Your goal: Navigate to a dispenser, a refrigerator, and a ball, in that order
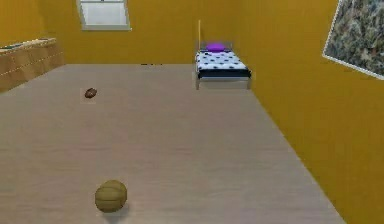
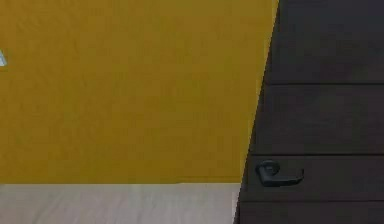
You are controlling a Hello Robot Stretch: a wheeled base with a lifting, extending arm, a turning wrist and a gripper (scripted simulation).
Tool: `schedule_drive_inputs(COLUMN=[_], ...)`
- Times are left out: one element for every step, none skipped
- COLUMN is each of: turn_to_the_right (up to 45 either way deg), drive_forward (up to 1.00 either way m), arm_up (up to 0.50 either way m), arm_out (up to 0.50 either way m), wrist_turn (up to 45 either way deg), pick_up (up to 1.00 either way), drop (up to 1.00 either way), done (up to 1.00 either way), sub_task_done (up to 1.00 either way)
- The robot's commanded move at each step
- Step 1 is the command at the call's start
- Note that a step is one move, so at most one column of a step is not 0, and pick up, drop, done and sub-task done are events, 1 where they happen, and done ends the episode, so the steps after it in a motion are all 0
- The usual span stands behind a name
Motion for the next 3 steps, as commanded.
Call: schedule_drive_inputs(turn_to_the_right=[18.0,0.0,-45.0], drive_forward=[0.00,0.50,0.00], arm_up=[0.00,0.00,0.00], arm_out=[0.00,0.00,0.00], wrist_turn=[0.0,0.0,0.0], pick_up=[0.00,0.00,0.00], drop=[0.00,0.00,0.00], done=[0.00,0.00,0.00], sub_task_done=[0.00,0.00,0.00])
